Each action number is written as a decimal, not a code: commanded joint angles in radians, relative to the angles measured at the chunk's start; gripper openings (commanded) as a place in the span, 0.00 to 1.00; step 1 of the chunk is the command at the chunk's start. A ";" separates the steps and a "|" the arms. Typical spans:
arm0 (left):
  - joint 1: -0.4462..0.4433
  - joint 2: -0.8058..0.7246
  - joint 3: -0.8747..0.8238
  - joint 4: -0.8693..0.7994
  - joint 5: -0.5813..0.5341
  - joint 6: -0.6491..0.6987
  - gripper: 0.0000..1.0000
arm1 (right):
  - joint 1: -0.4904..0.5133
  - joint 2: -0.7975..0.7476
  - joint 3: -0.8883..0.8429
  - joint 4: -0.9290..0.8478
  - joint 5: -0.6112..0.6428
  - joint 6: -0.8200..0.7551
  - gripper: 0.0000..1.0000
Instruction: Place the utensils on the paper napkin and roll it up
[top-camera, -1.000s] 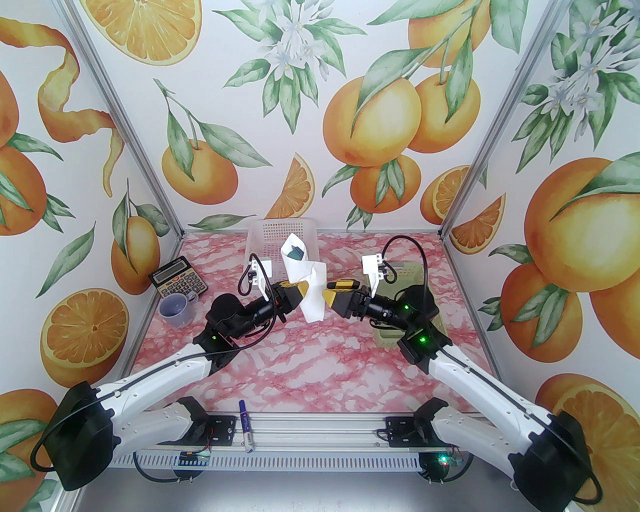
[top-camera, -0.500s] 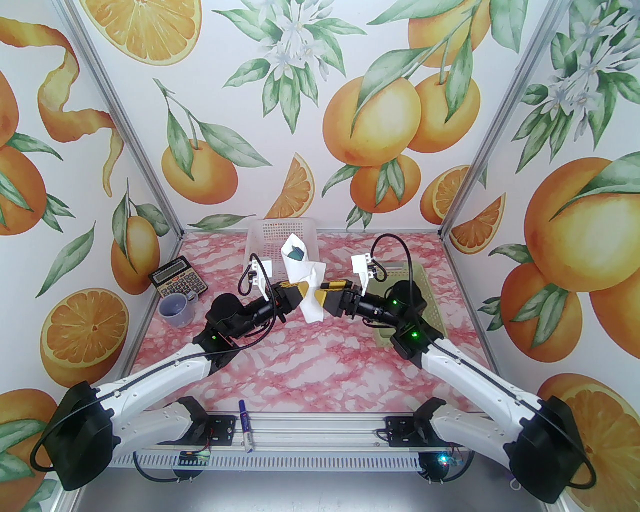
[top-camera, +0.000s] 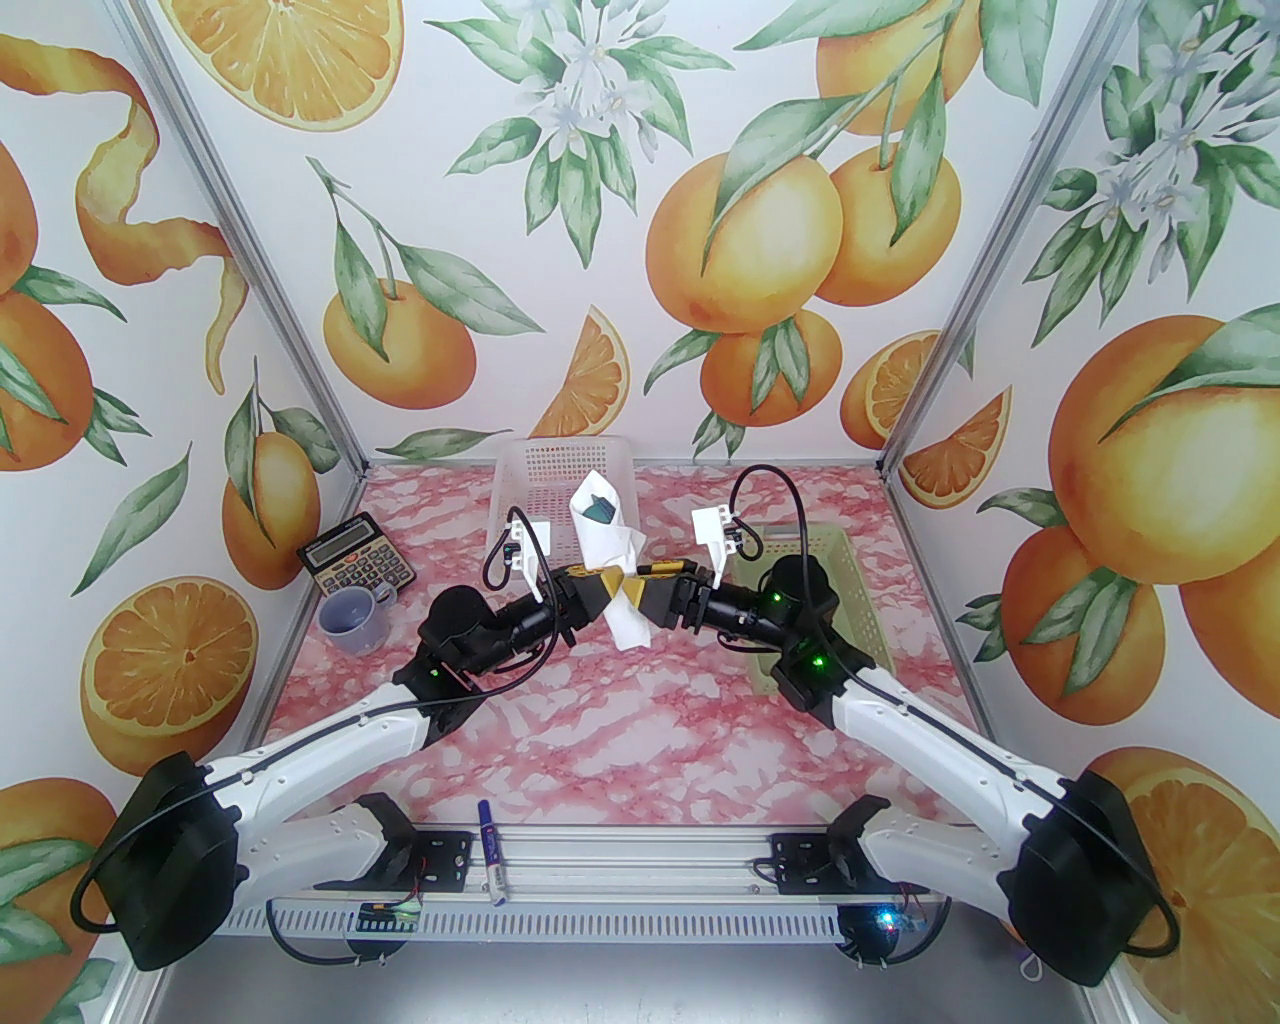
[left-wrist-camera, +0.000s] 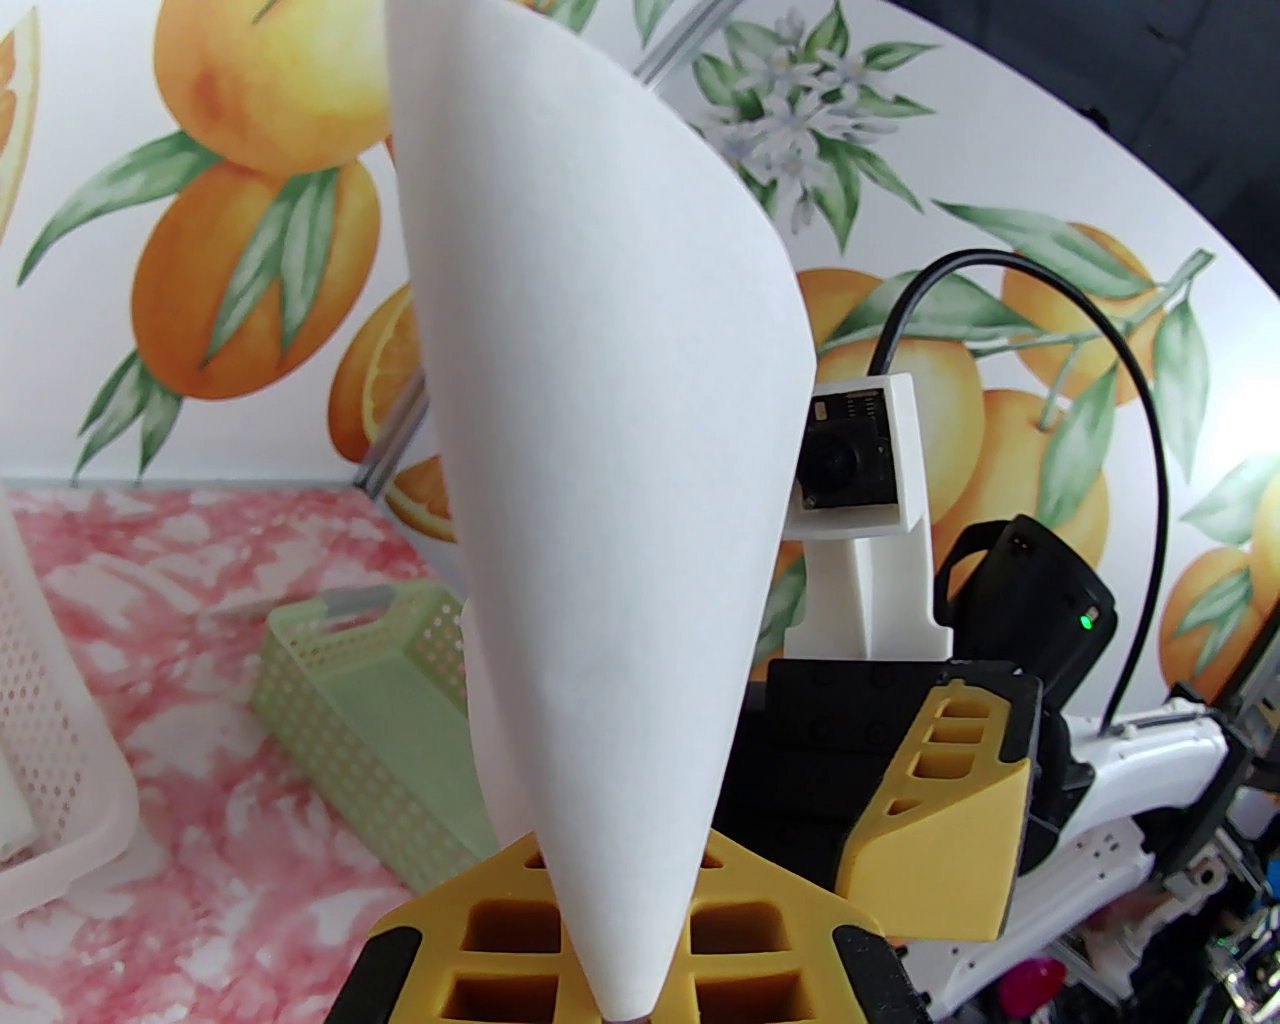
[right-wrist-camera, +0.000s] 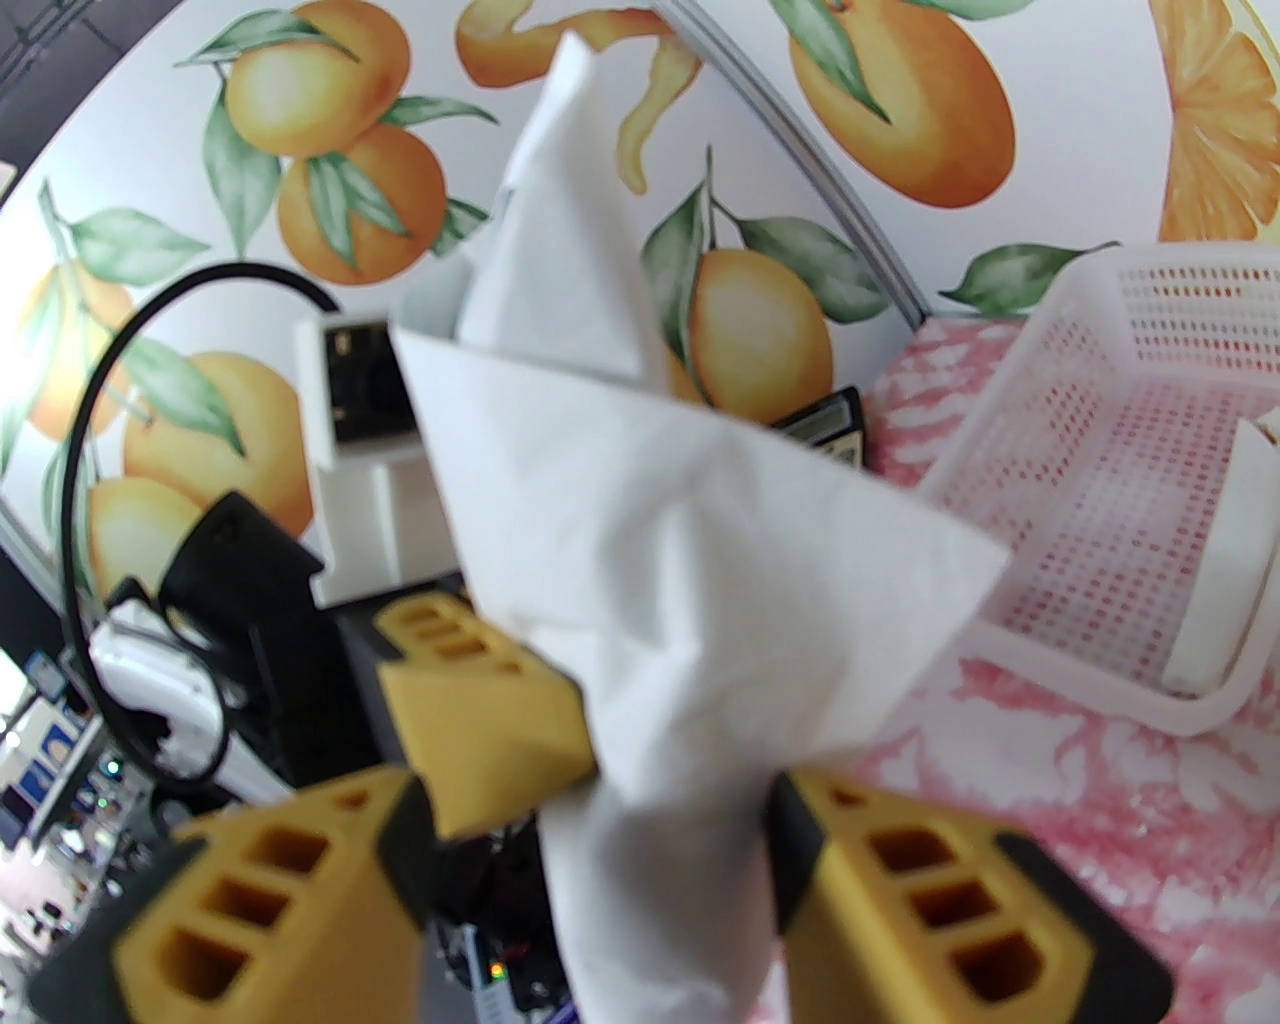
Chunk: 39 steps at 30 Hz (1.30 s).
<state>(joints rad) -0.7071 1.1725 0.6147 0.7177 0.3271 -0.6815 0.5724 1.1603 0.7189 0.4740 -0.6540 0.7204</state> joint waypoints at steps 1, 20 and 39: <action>0.004 0.012 0.031 0.058 0.019 -0.013 0.00 | 0.009 0.017 0.027 0.026 -0.020 0.005 0.54; 0.022 0.014 0.024 0.144 0.122 -0.051 0.00 | -0.039 0.054 -0.027 0.364 -0.290 0.227 0.47; 0.040 0.036 0.057 0.179 0.215 -0.081 0.00 | -0.041 0.057 -0.045 0.226 -0.354 0.117 0.43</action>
<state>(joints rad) -0.6724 1.1995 0.6262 0.8574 0.5358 -0.7570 0.5232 1.2182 0.6868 0.7353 -0.9661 0.8848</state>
